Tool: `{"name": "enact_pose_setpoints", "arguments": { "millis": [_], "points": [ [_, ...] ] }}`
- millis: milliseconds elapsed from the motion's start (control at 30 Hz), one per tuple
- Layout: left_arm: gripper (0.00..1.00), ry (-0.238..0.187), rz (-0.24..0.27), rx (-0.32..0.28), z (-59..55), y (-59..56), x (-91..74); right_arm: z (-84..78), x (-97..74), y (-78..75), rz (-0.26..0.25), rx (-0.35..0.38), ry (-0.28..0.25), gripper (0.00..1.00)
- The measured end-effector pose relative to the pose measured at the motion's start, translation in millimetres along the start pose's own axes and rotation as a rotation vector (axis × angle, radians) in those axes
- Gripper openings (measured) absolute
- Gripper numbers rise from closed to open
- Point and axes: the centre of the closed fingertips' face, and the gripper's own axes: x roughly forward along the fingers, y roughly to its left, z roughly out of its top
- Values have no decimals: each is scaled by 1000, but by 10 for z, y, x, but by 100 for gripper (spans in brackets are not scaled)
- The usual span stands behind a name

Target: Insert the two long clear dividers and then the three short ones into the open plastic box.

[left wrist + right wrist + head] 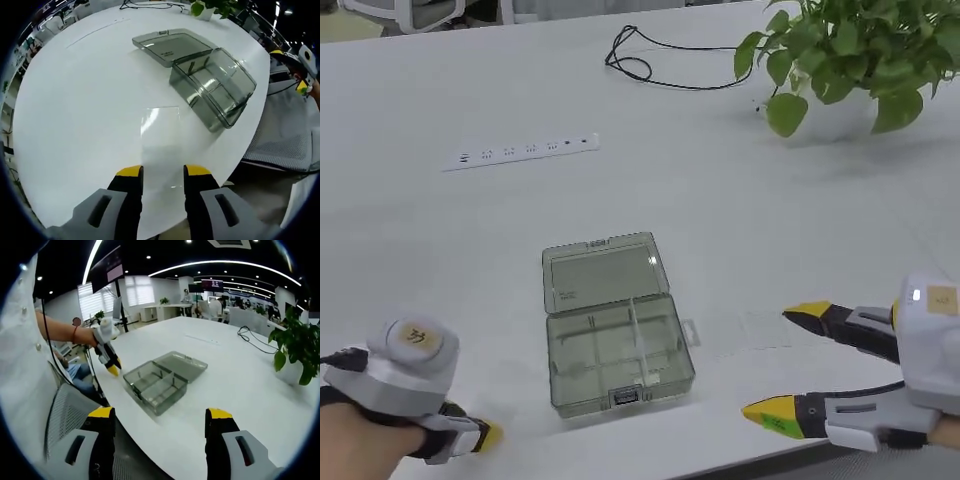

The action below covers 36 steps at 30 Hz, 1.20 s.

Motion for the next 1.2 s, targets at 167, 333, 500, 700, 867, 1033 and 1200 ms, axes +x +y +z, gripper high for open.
{"name": "enact_pose_setpoints", "arguments": {
  "millis": [167,333,500,700,867,1033,1200],
  "points": [
    [30,-61,-22,-68,50,-36,-129,58,34,26,7,-9,1,74],
    [30,-129,-48,-112,146,-60,-250,130,82,75,20,-23,-4,74],
    [30,-208,-83,-148,295,-171,-394,213,140,139,33,-31,-11,73],
    [30,-291,-127,-162,474,-344,-529,359,221,219,46,-40,-24,70],
    [30,-353,-172,-170,614,-493,-612,508,288,271,53,-28,-42,66],
    [30,-417,-226,-180,749,-666,-674,696,354,326,62,32,-80,56],
    [30,-470,-263,-179,875,-830,-732,913,474,396,65,80,-118,50]
  ]
}}
